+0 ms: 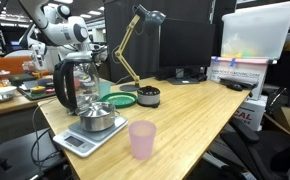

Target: Turn on the lamp

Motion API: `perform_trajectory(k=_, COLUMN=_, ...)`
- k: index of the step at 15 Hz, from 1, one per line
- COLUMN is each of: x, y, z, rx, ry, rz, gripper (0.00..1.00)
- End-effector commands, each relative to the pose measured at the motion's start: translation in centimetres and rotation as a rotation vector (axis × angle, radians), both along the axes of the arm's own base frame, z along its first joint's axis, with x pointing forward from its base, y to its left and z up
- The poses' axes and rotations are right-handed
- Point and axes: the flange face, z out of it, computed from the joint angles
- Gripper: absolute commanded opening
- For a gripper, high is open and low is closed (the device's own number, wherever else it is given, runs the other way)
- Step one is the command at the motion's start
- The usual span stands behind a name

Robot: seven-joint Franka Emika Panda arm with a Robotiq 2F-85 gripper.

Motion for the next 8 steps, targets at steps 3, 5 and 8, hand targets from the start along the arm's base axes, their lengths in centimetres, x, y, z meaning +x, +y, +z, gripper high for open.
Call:
perform_trajectory(k=3, x=-0.4, y=0.5, z=4.9, rx=0.058, ry=-0.031, rz=0.048, gripper=0.08)
perform_trajectory(k=5, x=-1.7, y=0.8, z=6.9, rx=0.096, ry=-0.017, rz=0.097, gripper=0.22)
perform_trajectory(k=8, x=-2.3, y=0.3, z=6.3, rx=0.092, ry=0.000, rz=0.104, gripper=0.27)
